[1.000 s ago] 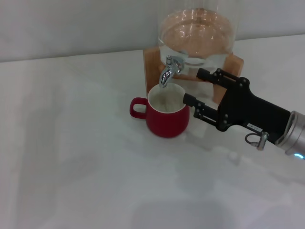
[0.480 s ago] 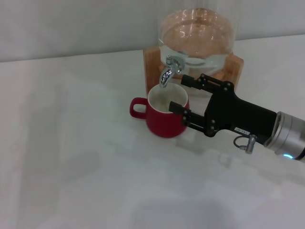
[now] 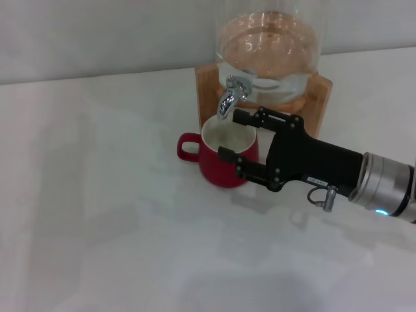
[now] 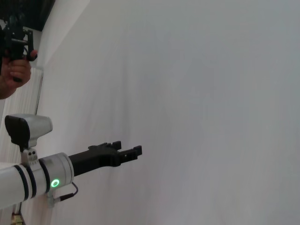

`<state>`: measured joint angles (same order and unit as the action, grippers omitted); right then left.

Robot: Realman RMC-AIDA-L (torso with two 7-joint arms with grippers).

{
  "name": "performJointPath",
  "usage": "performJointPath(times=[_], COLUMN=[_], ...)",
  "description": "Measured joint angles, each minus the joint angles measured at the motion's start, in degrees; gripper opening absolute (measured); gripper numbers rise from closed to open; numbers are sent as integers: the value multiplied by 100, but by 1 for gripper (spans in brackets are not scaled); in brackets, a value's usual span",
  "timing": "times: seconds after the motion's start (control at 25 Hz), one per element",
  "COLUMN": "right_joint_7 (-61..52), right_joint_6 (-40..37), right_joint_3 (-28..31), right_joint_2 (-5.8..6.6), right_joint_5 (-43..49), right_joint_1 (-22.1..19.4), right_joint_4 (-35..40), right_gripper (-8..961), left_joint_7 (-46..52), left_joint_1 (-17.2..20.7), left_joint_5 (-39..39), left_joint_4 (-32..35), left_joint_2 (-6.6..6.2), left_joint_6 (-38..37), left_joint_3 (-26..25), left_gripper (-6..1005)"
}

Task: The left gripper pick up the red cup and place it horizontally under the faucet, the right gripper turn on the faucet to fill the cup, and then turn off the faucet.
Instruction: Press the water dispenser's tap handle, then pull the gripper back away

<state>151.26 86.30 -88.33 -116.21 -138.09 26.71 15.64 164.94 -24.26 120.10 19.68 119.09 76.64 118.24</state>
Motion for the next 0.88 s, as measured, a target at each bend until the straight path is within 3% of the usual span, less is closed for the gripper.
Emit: performJointPath(times=[0.88], right_joint_7=[0], right_joint_6=[-440], right_joint_3=[-18], right_joint_2=[2], right_joint_5=[-17], right_joint_1=[205], right_joint_4=[80], right_gripper=[637], left_joint_7=[19], left_joint_1=[-76], left_joint_5=[76], left_joint_4=[13], left_joint_2=[9], left_joint_6=[0], left_joint_3=[223], left_gripper=[862])
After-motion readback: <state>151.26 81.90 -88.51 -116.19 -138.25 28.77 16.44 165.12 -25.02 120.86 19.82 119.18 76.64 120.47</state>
